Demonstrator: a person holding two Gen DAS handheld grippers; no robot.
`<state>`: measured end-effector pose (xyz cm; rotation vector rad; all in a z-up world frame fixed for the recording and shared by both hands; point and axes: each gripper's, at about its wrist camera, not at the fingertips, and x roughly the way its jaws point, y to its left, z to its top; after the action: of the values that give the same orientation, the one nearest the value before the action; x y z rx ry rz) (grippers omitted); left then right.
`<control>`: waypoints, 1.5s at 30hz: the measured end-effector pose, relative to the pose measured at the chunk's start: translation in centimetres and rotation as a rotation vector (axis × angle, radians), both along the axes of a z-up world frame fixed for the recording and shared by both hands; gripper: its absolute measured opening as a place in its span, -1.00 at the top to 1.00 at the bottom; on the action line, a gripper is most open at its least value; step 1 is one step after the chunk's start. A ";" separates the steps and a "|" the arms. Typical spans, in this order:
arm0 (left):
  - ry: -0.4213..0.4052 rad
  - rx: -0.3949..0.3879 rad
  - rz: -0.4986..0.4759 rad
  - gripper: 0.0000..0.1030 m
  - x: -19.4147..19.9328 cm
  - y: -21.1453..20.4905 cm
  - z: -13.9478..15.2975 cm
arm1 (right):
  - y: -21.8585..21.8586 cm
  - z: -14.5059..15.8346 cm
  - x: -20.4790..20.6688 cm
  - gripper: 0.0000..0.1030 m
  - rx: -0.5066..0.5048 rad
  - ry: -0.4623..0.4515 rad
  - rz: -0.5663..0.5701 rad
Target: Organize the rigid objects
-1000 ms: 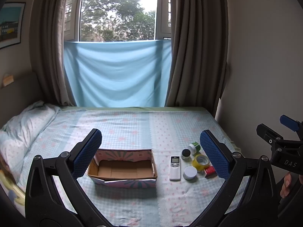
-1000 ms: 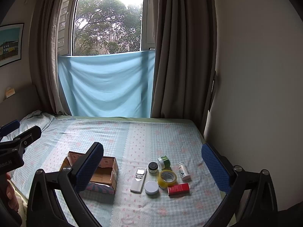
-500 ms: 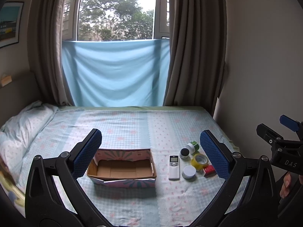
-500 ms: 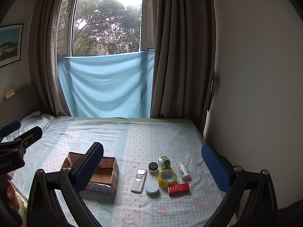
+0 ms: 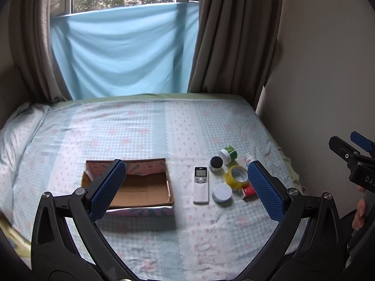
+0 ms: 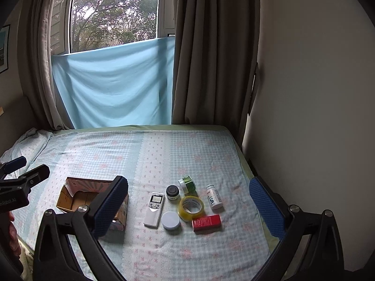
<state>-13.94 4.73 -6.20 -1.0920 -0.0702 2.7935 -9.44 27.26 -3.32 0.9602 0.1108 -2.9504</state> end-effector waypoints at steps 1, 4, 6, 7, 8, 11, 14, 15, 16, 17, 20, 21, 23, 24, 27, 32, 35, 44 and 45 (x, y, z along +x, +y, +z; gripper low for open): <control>-0.031 -0.008 0.000 -0.99 -1.2 0.7 -0.8 | 0.8 -0.6 -1.3 -1.00 -0.007 -0.017 0.000; -0.108 -0.009 -0.009 -0.99 -5.0 2.9 -3.5 | 3.0 -2.5 -5.5 -1.00 -0.018 -0.070 0.000; -0.161 -0.013 -0.014 -0.99 -7.6 4.4 -5.6 | 4.2 -4.2 -8.5 -1.00 -0.011 -0.108 0.006; -0.189 -0.010 -0.020 -0.99 -9.0 5.2 -6.7 | 4.8 -5.1 -10.0 -1.00 -0.007 -0.132 0.011; -0.215 -0.005 -0.026 -0.99 -10.3 5.8 -7.8 | 5.2 -6.1 -11.6 -1.00 -0.004 -0.158 0.016; -0.290 -0.026 -0.036 -0.99 -14.5 8.2 -11.7 | 6.4 -9.3 -16.2 -1.00 -0.011 -0.249 0.038; -0.362 -0.050 -0.047 -0.99 -18.2 10.1 -16.0 | 7.4 -12.7 -20.4 -1.00 -0.014 -0.336 0.053; -0.390 -0.052 -0.049 -0.99 -19.2 10.6 -17.3 | 7.6 -13.9 -21.6 -1.00 -0.015 -0.363 0.057; -0.420 -0.055 -0.051 -0.99 -20.3 11.1 -18.9 | 7.9 -15.1 -22.9 -1.00 -0.016 -0.389 0.062; -0.450 -0.058 -0.053 -0.99 -21.0 11.5 -20.2 | 8.1 -16.3 -23.9 -1.00 -0.015 -0.415 0.068; -0.533 -0.076 -0.056 -0.99 -22.9 12.4 -24.0 | 8.7 -19.9 -26.6 -1.00 0.014 -0.491 0.081; -0.557 -0.077 -0.057 -0.99 -23.3 12.6 -25.3 | 9.0 -21.0 -27.3 -1.00 0.022 -0.515 0.085; -0.612 -0.081 -0.058 -0.99 -24.0 12.8 -27.9 | 9.8 -23.4 -28.8 -1.00 0.031 -0.567 0.088; -0.642 -0.089 -0.055 -0.99 -24.4 12.9 -29.2 | 10.2 -24.5 -29.4 -1.00 0.032 -0.591 0.089; -0.734 -0.114 -0.056 -0.99 -25.3 13.2 -33.5 | 11.1 -28.0 -30.8 -1.00 0.048 -0.671 0.100; -0.865 -0.152 -0.073 -0.88 -25.9 13.3 -38.9 | 12.1 -33.8 -32.4 -0.66 0.048 -0.826 0.125; -0.905 -0.164 -0.078 -0.83 -26.1 13.2 -40.6 | 11.8 -35.8 -32.6 -0.60 0.059 -0.895 0.160; -0.969 -0.159 -0.111 -0.26 -25.8 13.2 -43.2 | 10.7 -38.8 -32.4 -0.04 0.108 -0.989 0.188; -0.966 -0.156 -0.105 -0.18 -25.8 13.2 -43.1 | 10.8 -38.9 -32.4 0.08 0.119 -0.991 0.177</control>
<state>-39.73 17.91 -49.32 -2.2763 0.1038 1.9501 -41.83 38.06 -42.22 2.1314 0.3039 -2.0156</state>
